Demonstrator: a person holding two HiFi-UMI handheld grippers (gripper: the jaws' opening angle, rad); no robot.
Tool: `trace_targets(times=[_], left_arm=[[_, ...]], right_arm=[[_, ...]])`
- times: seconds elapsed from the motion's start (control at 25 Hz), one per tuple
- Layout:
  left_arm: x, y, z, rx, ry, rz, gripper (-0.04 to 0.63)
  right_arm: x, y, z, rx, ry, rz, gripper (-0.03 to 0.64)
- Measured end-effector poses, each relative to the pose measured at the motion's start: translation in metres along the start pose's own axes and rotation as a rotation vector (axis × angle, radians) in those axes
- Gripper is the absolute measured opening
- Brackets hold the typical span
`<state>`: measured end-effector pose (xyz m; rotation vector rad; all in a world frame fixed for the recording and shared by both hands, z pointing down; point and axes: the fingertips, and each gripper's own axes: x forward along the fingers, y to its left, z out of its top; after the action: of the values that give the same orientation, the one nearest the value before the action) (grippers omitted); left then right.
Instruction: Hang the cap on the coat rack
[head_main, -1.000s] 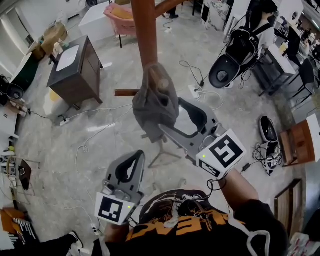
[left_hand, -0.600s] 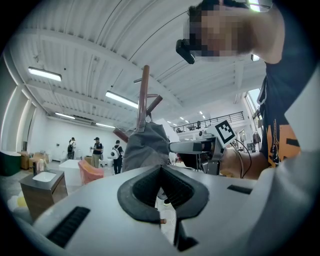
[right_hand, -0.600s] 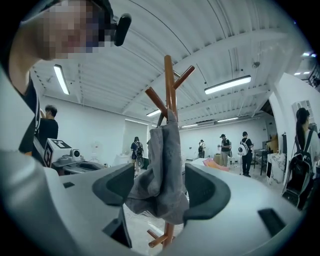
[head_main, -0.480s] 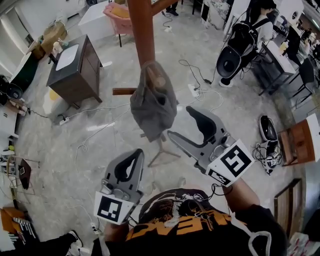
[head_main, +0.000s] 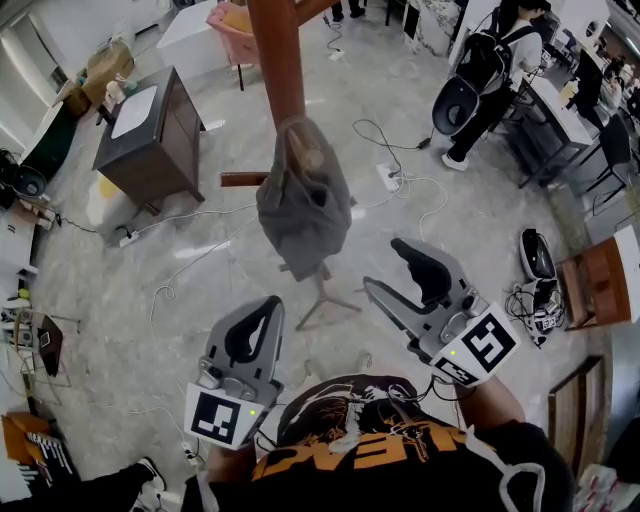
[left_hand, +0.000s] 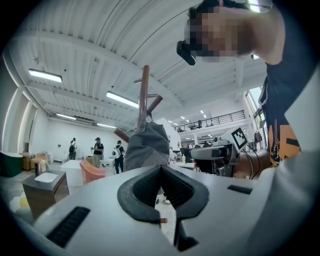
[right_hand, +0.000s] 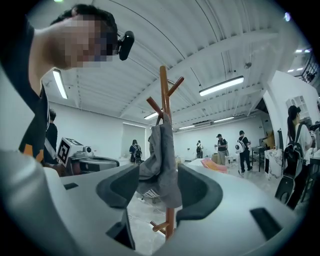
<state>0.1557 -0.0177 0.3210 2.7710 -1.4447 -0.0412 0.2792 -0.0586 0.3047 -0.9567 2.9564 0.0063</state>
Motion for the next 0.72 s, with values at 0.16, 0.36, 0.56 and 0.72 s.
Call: trace_targets(times=[0.16,0.36,0.56,0.72], left_arm=[[-0.003,0.006,-0.003,0.003,0.003,0.008,0.023],[-0.002,0.0,-0.006,0.006,0.023,0.018,0.023],[-0.001,0.0,-0.012,0.005,0.037,0.023,0.023],[0.001,-0.001,-0.01,0.006,0.024,0.028,0.023]], right_arm=[[-0.006,-0.001,-0.007,0.005,-0.008,-0.014,0.228],[-0.018,-0.006,-0.011,0.013,-0.02,-0.04,0.13],[-0.014,-0.006,-0.009,0.013,-0.044,-0.035,0.027],[-0.01,-0.009,-0.009,-0.005,-0.044,-0.04,0.014]])
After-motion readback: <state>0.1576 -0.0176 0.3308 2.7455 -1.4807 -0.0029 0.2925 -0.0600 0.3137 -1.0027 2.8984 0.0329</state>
